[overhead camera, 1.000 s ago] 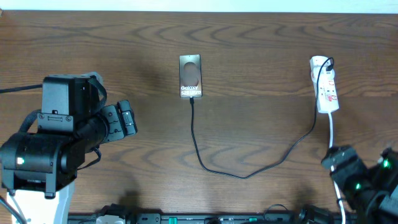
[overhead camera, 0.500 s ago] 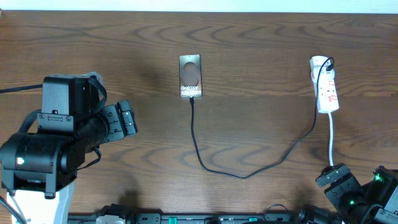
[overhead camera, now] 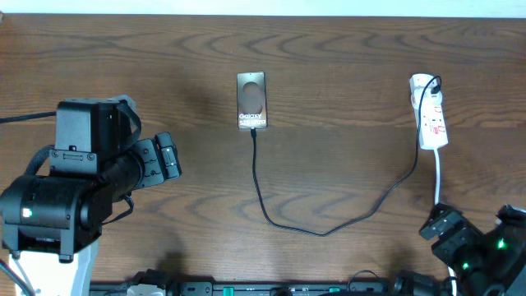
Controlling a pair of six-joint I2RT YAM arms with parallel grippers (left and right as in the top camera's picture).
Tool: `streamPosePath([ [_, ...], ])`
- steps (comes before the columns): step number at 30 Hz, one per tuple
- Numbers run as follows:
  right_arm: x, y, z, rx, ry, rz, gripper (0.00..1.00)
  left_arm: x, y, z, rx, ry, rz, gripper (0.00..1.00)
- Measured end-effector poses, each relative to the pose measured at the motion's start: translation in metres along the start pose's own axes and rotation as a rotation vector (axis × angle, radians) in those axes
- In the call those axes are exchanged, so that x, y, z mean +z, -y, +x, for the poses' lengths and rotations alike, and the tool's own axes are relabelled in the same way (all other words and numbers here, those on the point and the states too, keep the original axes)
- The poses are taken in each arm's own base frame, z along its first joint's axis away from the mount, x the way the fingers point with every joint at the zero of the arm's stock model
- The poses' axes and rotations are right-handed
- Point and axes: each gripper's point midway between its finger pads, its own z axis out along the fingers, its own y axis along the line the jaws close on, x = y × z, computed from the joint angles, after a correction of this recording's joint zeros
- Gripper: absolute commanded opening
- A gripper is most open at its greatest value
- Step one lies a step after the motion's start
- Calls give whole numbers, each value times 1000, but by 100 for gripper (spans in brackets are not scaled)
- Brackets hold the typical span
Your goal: Plug charger to phone and switch on socket
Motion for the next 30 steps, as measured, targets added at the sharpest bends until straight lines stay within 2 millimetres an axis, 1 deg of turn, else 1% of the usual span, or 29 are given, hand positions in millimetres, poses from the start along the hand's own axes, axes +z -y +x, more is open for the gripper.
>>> streamPosePath([
  [3, 0, -17, -8, -116, 98, -111, 99, 0, 0, 0, 0, 0, 0, 92],
  [5, 2, -28, -10, -194, 179, -196, 99, 0, 0, 0, 0, 0, 0, 92],
  [7, 4, -34, -12, -228, 247, -244, 99, 0, 0, 0, 0, 0, 0, 91],
  [10, 7, -40, -10, -272, 331, -306, 99, 0, 0, 0, 0, 0, 0, 91],
  [13, 15, -45, -5, -325, 391, -349, 99, 0, 0, 0, 0, 0, 0, 92],
  [15, 19, -49, -7, -349, 434, -369, 99, 0, 0, 0, 0, 0, 0, 92],
  [21, 44, -54, 1, -404, 472, -388, 99, 0, 0, 0, 0, 0, 0, 92],
  [25, 54, -59, -1, -425, 504, -401, 99, 0, 0, 0, 0, 0, 0, 91],
  [30, 59, -69, -7, -428, 566, -432, 99, 0, 0, 0, 0, 0, 0, 91],
])
